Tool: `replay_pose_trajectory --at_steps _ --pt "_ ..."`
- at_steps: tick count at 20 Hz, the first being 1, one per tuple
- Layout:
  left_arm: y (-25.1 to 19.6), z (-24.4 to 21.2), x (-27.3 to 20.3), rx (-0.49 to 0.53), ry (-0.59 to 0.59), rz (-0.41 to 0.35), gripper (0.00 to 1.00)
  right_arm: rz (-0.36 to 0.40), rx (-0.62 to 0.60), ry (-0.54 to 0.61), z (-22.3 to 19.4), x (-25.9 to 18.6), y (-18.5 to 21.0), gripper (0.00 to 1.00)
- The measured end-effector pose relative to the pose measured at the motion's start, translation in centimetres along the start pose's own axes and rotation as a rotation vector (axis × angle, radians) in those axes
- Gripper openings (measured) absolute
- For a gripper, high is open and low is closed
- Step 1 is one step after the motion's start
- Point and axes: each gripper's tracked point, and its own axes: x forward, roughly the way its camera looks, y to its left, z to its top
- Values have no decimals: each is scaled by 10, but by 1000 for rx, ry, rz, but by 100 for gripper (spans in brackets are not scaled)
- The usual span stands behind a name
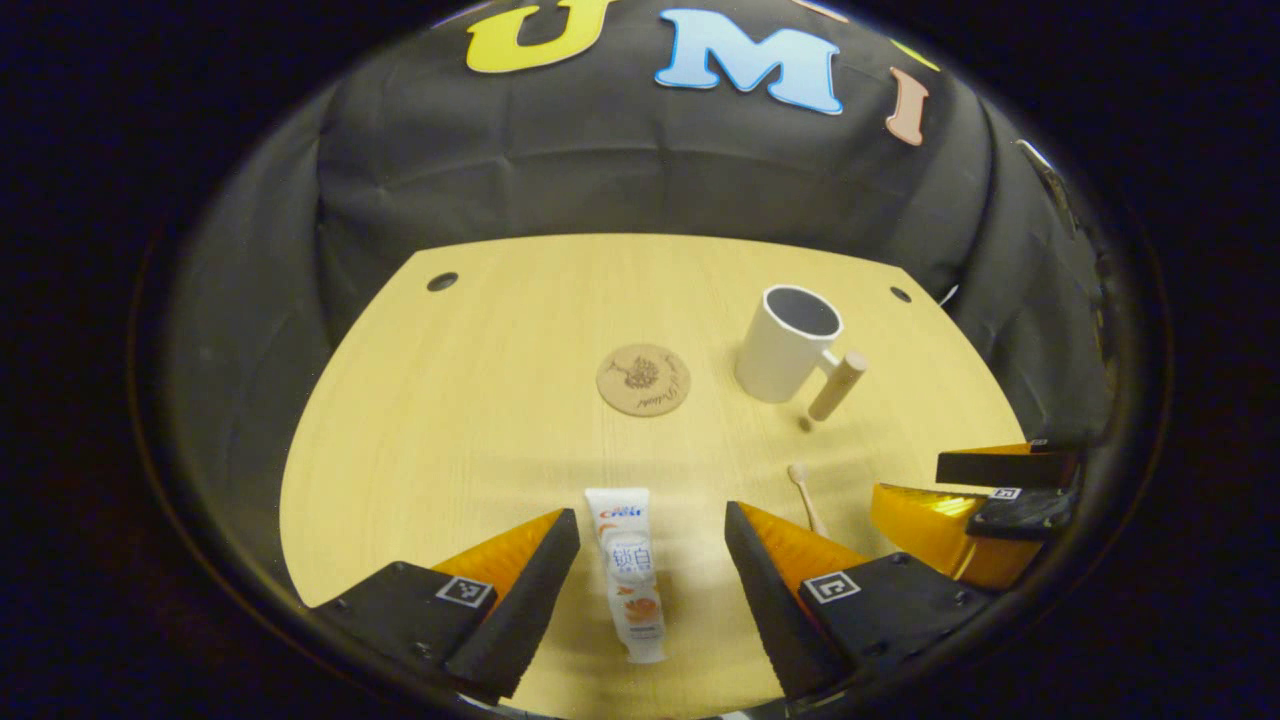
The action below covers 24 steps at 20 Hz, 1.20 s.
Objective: Put the toothbrush and toothpaste on the desktop into the cup, then pick up the cup and place it on the coaster on the desktop.
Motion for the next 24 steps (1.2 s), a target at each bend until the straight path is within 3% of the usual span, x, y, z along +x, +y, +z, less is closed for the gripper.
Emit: replay_pose_trajectory --at_steps 11,24 --pt "14 -59 38 -21 237 17 98 -23 -31 208 -46 40 -1 95" --pt "36 -75 51 -7 310 87 95 -47 -65 290 -62 67 3 95"
